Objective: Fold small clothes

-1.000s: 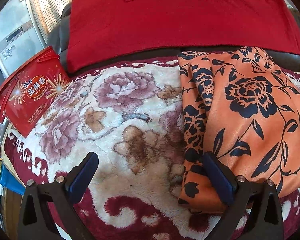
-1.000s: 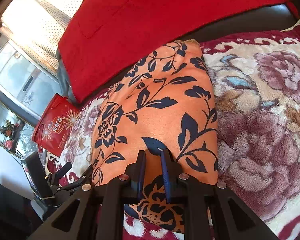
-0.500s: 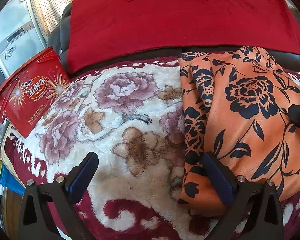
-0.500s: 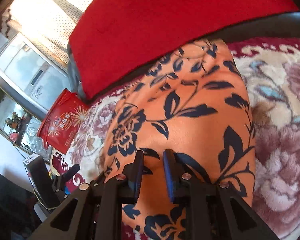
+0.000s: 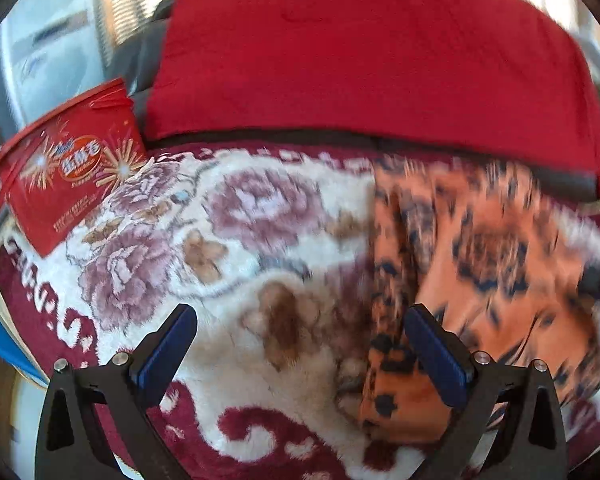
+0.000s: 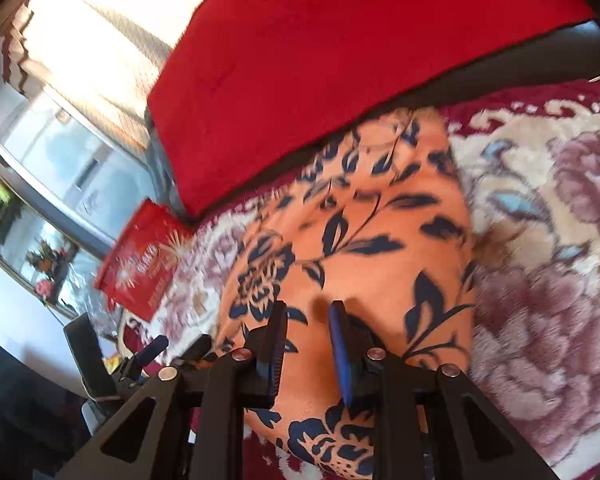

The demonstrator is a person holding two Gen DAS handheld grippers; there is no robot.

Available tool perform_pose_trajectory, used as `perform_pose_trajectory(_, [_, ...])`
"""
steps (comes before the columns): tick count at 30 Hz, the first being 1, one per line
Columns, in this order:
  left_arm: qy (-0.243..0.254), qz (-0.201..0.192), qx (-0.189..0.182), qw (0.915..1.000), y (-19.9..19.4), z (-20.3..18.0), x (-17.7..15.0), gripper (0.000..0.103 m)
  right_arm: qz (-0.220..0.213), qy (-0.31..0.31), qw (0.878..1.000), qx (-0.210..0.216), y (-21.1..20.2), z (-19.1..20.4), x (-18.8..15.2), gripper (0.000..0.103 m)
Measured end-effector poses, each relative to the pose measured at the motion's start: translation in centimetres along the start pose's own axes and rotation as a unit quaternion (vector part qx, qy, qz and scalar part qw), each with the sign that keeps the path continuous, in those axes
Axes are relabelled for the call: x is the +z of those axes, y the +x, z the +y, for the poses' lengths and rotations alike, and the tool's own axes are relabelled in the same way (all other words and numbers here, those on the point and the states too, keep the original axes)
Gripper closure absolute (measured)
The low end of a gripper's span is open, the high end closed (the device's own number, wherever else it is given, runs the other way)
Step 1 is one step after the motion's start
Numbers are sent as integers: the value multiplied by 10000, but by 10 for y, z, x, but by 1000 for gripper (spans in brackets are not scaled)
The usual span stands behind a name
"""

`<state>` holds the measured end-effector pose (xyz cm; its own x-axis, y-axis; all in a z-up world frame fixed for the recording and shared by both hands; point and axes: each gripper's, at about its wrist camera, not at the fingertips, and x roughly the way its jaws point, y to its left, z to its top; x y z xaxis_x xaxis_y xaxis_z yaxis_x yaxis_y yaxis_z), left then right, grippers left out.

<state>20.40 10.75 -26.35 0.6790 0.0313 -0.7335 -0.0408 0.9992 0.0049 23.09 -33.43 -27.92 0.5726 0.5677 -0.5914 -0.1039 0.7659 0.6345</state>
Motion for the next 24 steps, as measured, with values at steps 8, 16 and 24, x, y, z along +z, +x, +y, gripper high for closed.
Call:
perform_pose_trajectory(8, [13,736,-295,9969,42,-26,64,0,-517,314,9981,143,-19,-19,17,78])
perform_pose_trajectory(16, [561,1104,-48,9923,76,-59,33,0,-36,465,9989,-72,12,-34,18,78])
perform_pose_trajectory(24, [438,309,105,9985,27,-47,29,0,-169,267,9995,-53,-3,-24,14,76])
